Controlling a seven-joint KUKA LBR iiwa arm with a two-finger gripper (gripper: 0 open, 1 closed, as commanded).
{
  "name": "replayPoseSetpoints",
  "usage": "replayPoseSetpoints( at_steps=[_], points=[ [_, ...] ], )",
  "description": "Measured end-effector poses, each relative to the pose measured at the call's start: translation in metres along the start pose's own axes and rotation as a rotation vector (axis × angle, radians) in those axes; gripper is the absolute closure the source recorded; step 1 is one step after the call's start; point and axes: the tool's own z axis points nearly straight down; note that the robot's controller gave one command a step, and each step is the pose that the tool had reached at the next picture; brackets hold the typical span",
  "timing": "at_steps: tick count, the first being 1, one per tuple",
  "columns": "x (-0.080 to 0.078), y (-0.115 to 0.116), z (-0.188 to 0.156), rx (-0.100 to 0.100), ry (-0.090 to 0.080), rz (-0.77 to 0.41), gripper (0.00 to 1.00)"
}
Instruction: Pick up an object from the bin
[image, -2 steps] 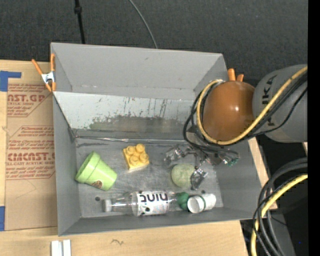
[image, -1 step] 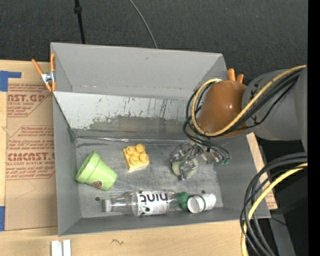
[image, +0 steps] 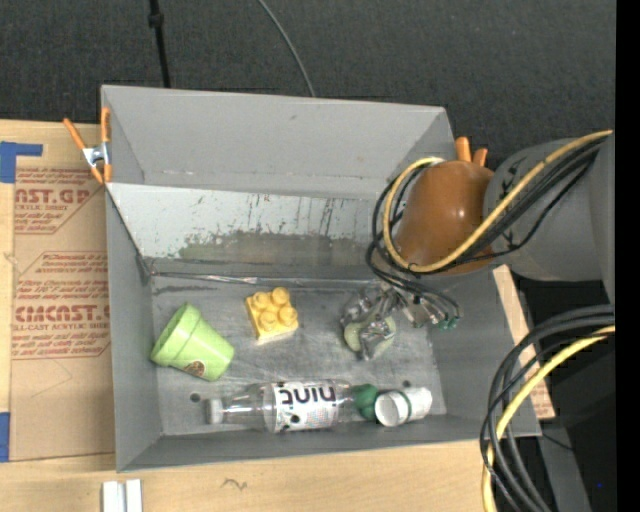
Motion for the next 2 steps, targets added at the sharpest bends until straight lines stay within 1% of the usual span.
replayPoseSetpoints(
  at_steps=[1, 2],
  points=[
    [0.002, 0.001, -0.002, 0.000, -0.001, -0.001, 1.00],
    [0.003, 0.008, -0.068, 0.001, 0.003, 0.003, 1.00]
  ],
)
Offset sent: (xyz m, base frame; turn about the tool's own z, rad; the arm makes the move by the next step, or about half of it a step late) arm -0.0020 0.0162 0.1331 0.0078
